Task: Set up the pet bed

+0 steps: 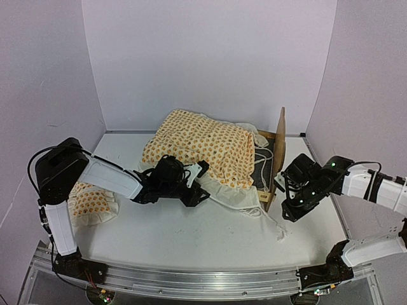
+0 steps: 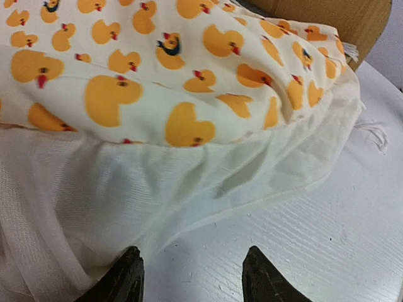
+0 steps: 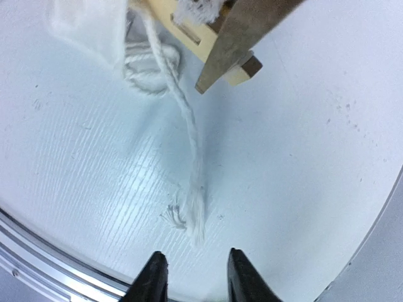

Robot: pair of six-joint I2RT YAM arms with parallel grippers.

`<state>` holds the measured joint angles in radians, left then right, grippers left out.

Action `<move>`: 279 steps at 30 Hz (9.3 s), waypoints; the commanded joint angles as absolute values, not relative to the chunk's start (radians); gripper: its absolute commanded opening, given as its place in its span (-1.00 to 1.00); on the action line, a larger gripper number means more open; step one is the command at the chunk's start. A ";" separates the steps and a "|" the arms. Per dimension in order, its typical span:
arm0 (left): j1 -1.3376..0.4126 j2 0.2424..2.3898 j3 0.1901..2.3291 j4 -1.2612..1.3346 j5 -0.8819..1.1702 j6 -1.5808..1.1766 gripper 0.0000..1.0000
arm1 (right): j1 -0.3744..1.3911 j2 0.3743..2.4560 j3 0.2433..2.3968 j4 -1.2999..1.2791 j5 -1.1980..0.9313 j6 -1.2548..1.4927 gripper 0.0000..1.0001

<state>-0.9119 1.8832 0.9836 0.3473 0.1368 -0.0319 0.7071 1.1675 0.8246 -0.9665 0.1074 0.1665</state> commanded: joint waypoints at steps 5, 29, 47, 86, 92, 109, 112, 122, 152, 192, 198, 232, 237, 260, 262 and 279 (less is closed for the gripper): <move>-1.006 1.683 1.012 0.318 0.395 0.080 0.17 | 0.660 1.101 0.911 -0.966 0.023 0.251 0.51; -1.101 2.206 1.721 -0.016 -0.104 0.149 0.10 | 0.579 1.334 1.144 -0.704 0.017 0.387 -0.23; -1.111 2.302 1.863 0.097 0.193 0.011 -1.00 | 0.595 1.358 1.118 -0.627 -0.065 0.413 -1.00; -0.707 1.365 0.935 0.045 -0.103 -0.380 0.64 | 0.294 1.251 1.229 -1.078 0.160 -0.069 0.00; -0.650 1.477 0.853 0.233 0.102 -0.470 0.64 | 0.558 1.249 1.444 -1.268 0.368 -0.046 0.40; -0.968 1.480 0.787 0.333 0.128 -0.507 0.46 | 0.872 1.512 1.357 -0.845 -0.176 0.079 0.52; -0.942 1.364 0.731 0.327 0.093 -0.437 0.65 | 0.872 1.537 1.321 -0.815 -0.202 0.051 0.53; -0.797 1.299 0.696 0.132 0.209 -0.196 0.64 | 0.872 1.551 1.291 -0.759 -0.235 0.091 0.54; -0.801 1.520 1.179 0.025 0.555 -0.363 -1.00 | 0.890 1.652 1.036 0.083 -0.303 0.549 0.37; -0.764 1.546 1.310 -0.174 0.468 -0.223 -0.93 | 0.928 1.725 1.126 0.262 -0.231 0.518 -0.50; -0.762 1.538 1.307 -0.182 0.470 -0.204 -0.92 | 0.927 1.756 1.125 0.286 -0.169 0.498 -0.53; -0.698 1.326 0.831 0.241 0.518 -0.316 -0.12 | 0.837 1.717 1.066 0.398 -0.217 0.896 -1.00; -0.698 1.323 0.697 0.467 0.569 -0.432 -0.01 | 0.820 1.737 1.110 0.331 -0.327 0.909 -1.00; -0.513 1.143 0.497 0.328 0.578 -0.586 0.32 | 0.906 1.721 1.363 -0.578 -0.622 0.322 0.23; -0.511 1.160 0.490 0.328 0.606 -0.561 0.25 | 0.915 1.717 1.364 -0.582 -0.594 0.316 0.24; -0.544 1.331 0.395 0.435 0.745 -0.449 -0.26 | 1.046 1.892 1.391 -0.357 -0.598 0.376 -0.07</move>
